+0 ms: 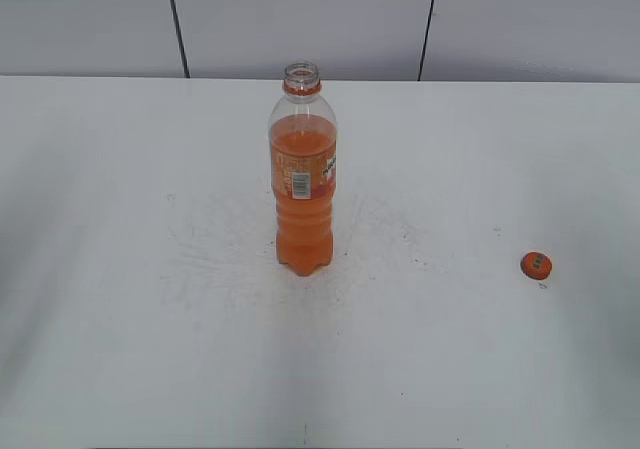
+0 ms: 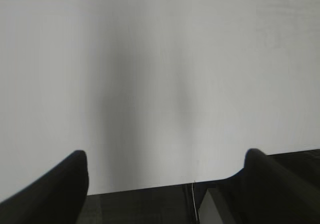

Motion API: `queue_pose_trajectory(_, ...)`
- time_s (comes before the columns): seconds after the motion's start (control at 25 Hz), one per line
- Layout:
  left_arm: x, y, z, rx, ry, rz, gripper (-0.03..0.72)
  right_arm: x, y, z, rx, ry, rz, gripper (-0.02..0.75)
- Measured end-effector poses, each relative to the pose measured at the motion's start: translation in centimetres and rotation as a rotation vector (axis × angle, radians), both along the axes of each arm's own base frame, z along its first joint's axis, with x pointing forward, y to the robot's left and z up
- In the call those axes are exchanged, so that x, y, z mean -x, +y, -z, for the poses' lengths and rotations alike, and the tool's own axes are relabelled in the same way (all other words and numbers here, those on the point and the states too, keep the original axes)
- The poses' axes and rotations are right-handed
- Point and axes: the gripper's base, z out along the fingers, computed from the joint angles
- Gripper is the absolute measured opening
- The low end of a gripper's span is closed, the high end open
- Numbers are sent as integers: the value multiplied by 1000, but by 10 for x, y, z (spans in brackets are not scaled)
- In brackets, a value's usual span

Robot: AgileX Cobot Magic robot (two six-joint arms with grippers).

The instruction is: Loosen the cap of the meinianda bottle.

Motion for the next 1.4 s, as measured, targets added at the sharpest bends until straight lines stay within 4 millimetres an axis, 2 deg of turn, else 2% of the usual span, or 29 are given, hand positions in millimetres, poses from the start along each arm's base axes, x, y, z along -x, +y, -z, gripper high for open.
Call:
queue_pose_trajectory(0.12,37,2,-7,8,-137,0,568,32,-6,7,17,-65,2,503)
queue_pose_trajectory(0.36,101,5,-7,23,-374,1,568,81,-14,21,12,-210,5,503)
queue_pose_trajectory(0.48,130,6,-5,21,-487,14,568,99,-17,27,6,-284,7,503)
queue_pose_trajectory(0.64,157,5,2,25,-588,59,568,119,-22,36,21,-392,10,503)
queue_pose_trajectory(0.8,172,0,15,59,-674,114,567,132,-26,47,65,-486,-13,503)
queue_pose_trajectory(0.92,176,-1,20,71,-709,126,567,140,-28,50,84,-588,-30,503)
queue_pose_trajectory(1.12,170,-1,22,75,-743,125,567,135,-27,50,94,-686,-40,503)
queue_pose_trajectory(1.4,170,-1,21,76,-754,123,561,132,-27,51,96,-706,-41,503)
